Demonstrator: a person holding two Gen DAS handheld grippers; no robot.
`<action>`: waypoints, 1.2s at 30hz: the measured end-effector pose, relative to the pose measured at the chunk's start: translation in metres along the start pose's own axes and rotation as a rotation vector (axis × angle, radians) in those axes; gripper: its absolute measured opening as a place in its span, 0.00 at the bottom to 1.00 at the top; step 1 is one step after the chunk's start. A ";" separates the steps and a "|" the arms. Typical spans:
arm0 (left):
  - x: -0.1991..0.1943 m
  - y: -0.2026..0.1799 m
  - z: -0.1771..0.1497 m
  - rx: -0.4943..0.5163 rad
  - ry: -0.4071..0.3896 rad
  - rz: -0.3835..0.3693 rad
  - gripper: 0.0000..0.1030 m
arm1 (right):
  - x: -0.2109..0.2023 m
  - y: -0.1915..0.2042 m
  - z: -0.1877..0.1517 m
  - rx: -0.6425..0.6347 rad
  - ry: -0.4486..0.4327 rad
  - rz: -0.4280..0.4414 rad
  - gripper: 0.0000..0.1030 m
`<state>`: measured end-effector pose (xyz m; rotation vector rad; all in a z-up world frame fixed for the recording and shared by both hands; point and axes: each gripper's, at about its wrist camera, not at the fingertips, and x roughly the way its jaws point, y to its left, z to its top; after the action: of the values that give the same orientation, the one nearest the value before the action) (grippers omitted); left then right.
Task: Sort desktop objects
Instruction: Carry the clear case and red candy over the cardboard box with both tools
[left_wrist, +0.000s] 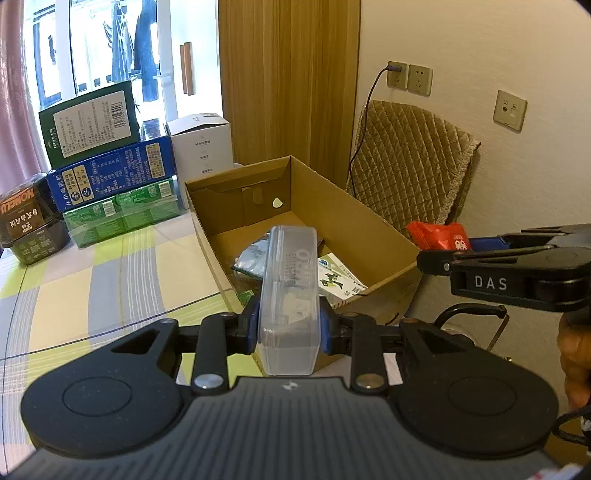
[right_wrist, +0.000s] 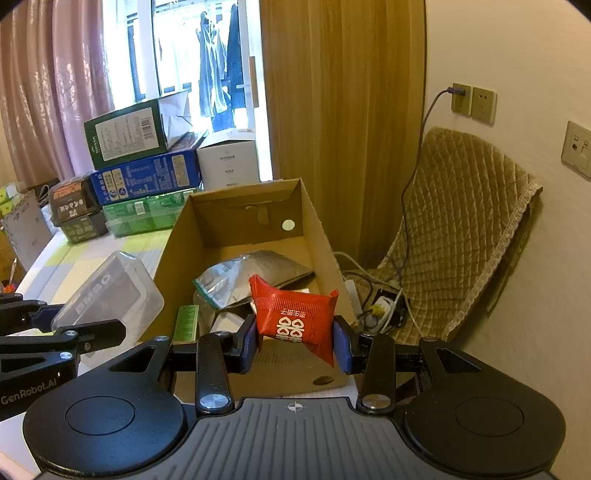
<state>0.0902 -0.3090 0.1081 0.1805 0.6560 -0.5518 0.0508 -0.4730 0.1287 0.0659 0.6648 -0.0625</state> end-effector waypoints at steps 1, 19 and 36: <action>0.001 0.000 0.001 0.000 0.000 0.000 0.25 | 0.002 -0.001 0.001 -0.001 0.001 0.000 0.38; 0.034 0.013 0.033 -0.027 -0.005 0.010 0.25 | 0.036 -0.004 0.047 -0.035 0.020 0.036 0.38; 0.069 0.040 0.071 -0.065 -0.007 0.017 0.25 | 0.083 0.001 0.086 -0.073 0.064 0.051 0.38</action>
<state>0.1944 -0.3277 0.1202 0.1227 0.6638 -0.5134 0.1689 -0.4825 0.1450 0.0150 0.7284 0.0130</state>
